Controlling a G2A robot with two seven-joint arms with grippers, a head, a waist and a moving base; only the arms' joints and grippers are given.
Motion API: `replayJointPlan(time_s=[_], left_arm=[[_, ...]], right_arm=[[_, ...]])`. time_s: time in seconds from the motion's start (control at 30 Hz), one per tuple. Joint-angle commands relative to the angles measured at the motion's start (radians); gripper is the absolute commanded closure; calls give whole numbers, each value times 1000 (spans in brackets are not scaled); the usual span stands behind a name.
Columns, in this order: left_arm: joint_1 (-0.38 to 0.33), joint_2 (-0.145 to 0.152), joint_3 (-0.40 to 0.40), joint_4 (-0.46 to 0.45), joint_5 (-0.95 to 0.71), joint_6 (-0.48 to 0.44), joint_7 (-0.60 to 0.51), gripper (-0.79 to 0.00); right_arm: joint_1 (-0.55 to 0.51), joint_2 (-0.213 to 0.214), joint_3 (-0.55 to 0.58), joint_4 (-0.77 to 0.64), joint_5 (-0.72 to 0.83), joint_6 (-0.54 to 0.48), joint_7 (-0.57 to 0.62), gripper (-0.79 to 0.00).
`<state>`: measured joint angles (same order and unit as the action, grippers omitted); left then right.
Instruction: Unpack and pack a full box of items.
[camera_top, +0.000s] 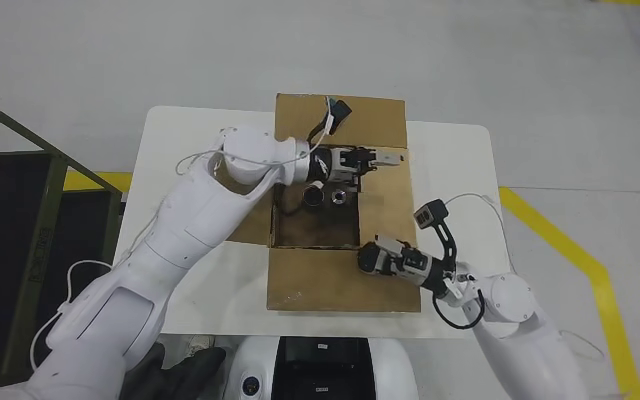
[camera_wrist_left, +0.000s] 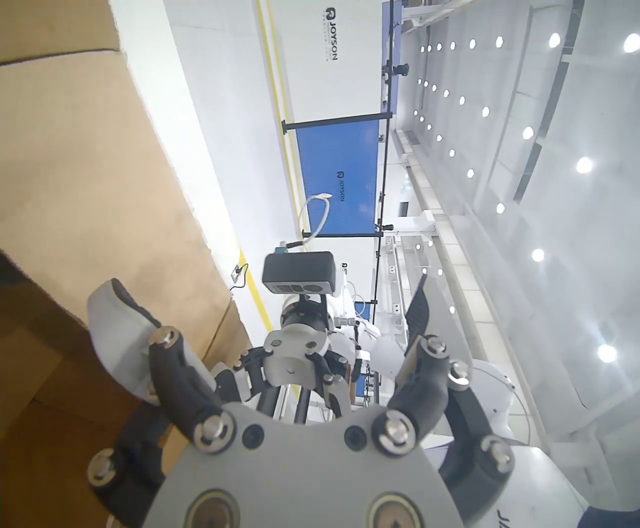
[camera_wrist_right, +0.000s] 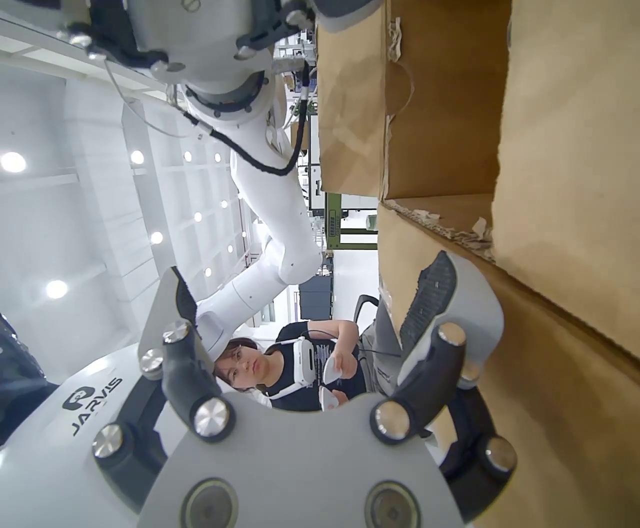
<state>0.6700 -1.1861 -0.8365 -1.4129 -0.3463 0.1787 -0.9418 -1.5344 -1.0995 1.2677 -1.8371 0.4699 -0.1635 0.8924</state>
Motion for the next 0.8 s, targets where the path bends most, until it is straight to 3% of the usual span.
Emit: replayJointPlan(time_s=[0.0,0.33,0.57,0.77], left_arm=[[0,-1,1,14,9,16,6,-785],[-24,-25,60,109,90,41,74,-785],[-56,-61,104,183,60,54,109,-785],[-68,-77,95,206,-11,29,80,-785]], right_arm=[[-9,2,6,-11,-2,-5,4,-785],[-63,13,44,-80,-17,-23,25,-785],[-79,17,55,-89,-15,-29,31,-785],[-79,19,54,-88,-17,-23,37,-785]])
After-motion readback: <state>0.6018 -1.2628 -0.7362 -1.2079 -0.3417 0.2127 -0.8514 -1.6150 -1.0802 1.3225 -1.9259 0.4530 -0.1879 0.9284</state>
